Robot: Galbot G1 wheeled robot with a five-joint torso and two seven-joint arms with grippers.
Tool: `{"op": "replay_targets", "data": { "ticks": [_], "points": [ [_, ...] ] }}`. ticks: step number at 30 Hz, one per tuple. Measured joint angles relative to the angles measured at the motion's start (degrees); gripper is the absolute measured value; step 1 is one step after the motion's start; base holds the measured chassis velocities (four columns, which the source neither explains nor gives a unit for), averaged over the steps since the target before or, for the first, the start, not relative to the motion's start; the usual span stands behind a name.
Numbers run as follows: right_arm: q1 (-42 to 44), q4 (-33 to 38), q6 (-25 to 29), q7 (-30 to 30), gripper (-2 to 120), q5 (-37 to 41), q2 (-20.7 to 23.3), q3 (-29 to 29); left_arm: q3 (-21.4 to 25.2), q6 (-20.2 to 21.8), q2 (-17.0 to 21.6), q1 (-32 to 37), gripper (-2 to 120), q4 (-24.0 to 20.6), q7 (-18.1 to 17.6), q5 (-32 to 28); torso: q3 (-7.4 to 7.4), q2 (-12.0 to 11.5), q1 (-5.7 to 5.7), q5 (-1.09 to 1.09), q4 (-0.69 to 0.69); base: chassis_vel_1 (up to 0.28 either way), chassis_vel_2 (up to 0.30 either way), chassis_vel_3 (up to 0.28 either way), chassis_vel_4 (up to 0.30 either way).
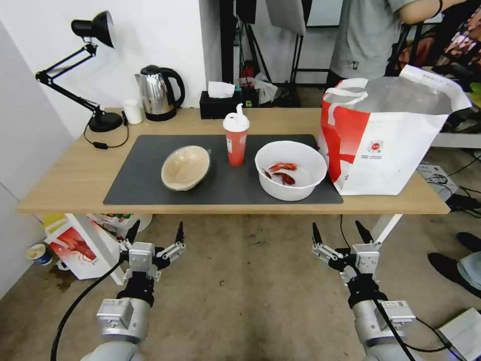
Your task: Pick up the trash from the table and place it into the takeout bag.
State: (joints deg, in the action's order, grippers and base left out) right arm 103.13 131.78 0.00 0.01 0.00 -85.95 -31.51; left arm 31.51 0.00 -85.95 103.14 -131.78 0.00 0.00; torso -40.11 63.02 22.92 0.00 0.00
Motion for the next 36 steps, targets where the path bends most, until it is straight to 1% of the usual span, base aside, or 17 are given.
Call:
{"op": "replay_targets", "data": {
  "ticks": [9,10,13,14,17,18,21,22,23,25,26,27,28,29,30,36],
  "points": [
    [-0.1,0.0,0.2,0.1,100,-0.1,0.0,0.2,0.0,0.0,0.0,0.0,100,0.0,0.0,0.0,0.0,0.0,0.0,0.0,0.0,0.0,0.0,0.0,0.0],
    [-0.8,-0.6,1.4,1.1,100,-0.8,0.4,1.1,0.0,0.0,0.0,0.0,100,0.0,0.0,0.0,0.0,0.0,0.0,-0.01,-0.02,0.0,0.0,0.0,0.0],
    [-3.4,-2.9,6.2,4.4,100,-3.2,1.6,4.6,0.0,0.0,0.0,0.0,100,0.0,0.0,0.0,0.0,0.0,0.0,0.0,0.01,0.0,0.0,0.0,0.0],
    [-3.4,-2.9,6.2,4.4,100,-3.2,1.6,4.6,0.0,0.0,0.0,0.0,100,0.0,0.0,0.0,0.0,0.0,0.0,0.0,0.01,0.0,0.0,0.0,0.0],
    [-7.2,-6.2,13.2,9.4,100,-6.8,3.3,9.7,0.0,0.0,0.0,0.0,100,0.0,0.0,0.0,0.0,0.0,0.0,0.0,0.0,0.0,0.0,0.0,0.0],
    [-7.2,-6.2,13.2,9.4,100,-6.8,3.3,9.7,0.0,0.0,0.0,0.0,100,0.0,0.0,0.0,0.0,0.0,0.0,0.0,0.0,0.0,0.0,0.0,0.0],
    [-10.3,-9.0,19.0,13.5,100,-9.7,4.8,13.9,0.0,0.0,0.0,0.0,100,0.0,0.0,0.0,0.0,0.0,0.0,0.0,0.0,0.0,0.0,0.0,0.0],
    [-11.8,-10.3,21.7,15.4,100,-11.1,5.5,15.9,0.0,0.0,0.0,0.0,100,0.0,0.0,0.0,0.0,0.0,0.0,0.0,0.0,0.0,0.0,0.0,0.0],
    [-11.8,-10.3,21.7,15.4,100,-11.1,5.5,15.9,0.0,0.0,0.0,0.0,100,0.0,0.0,0.0,0.0,0.0,0.0,0.0,0.0,0.0,0.0,0.0,0.0],
    [-13.6,-11.9,25.1,17.7,100,-12.8,6.4,18.4,0.0,0.0,0.0,0.0,100,0.0,0.0,0.0,0.0,0.0,0.0,0.0,0.01,0.0,0.0,0.0,0.0],
    [-13.9,-11.3,26.0,17.3,100,-12.6,7.6,19.2,0.0,0.0,0.0,0.0,100,0.0,0.0,0.0,0.0,0.0,0.0,0.08,0.03,0.0,0.0,0.0,0.0],
    [-13.9,-11.3,26.0,17.3,100,-12.6,7.6,19.2,0.0,0.0,0.0,0.0,100,0.0,0.0,0.0,0.0,0.0,0.0,0.08,0.03,0.0,0.0,0.0,0.0],
    [-13.3,-9.0,26.3,16.5,100,-12.0,9.0,19.3,0.0,0.0,0.0,0.0,100,0.0,0.0,0.0,-0.01,0.0,0.0,-0.06,0.0,0.0,0.0,0.0,0.0],
    [-13.0,-7.6,26.4,16.0,100,-11.8,9.6,19.4,0.0,0.0,0.0,0.0,100,0.0,0.0,0.0,0.0,0.0,0.0,-0.04,-0.02,0.0,0.0,0.0,0.0],
    [-12.5,-6.3,26.1,15.4,100,-11.3,10.3,19.4,0.0,0.0,0.0,0.0,100,0.0,0.0,0.0,-0.01,0.0,0.0,0.02,-0.01,0.0,0.0,0.0,0.0],
    [-11.0,-2.9,24.4,14.1,100,-9.0,12.3,18.9,0.0,0.0,0.0,0.0,100,0.0,0.0,0.0,-0.01,0.0,0.0,0.0,0.0,0.0,0.0,0.0,0.0]
  ]
}}
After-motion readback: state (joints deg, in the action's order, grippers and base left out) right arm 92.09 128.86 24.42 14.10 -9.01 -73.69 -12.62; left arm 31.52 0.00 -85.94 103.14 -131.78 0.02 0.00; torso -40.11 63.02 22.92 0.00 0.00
